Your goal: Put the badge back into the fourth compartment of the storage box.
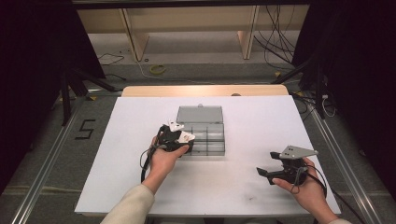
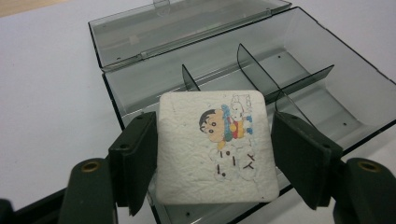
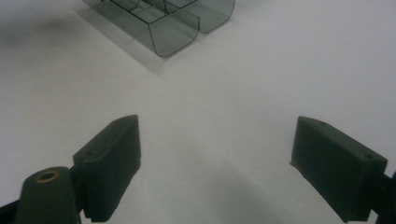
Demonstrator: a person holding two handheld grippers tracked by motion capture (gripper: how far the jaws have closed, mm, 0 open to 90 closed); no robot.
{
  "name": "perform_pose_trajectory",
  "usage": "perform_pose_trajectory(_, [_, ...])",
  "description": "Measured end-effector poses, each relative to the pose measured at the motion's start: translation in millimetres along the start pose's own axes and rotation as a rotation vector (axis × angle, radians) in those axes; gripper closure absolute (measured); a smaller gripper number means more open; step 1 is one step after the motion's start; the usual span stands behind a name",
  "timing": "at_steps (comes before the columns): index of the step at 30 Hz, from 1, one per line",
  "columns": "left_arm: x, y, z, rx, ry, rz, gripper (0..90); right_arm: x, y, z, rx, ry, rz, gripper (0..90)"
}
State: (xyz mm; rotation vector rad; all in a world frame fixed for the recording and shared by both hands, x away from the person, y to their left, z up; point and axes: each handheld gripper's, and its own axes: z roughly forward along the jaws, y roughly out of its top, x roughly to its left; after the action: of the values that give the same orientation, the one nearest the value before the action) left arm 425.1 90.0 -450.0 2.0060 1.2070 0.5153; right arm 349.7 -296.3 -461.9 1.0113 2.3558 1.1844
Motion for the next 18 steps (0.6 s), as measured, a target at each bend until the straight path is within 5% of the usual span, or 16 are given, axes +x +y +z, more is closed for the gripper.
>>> perform_pose_trajectory(18, [7.3, 0.3, -20.1, -0.047, -0.040, 0.001, 24.2, -0.7, -0.3, -0.8, -0.001, 0.001, -0.001, 16.4])
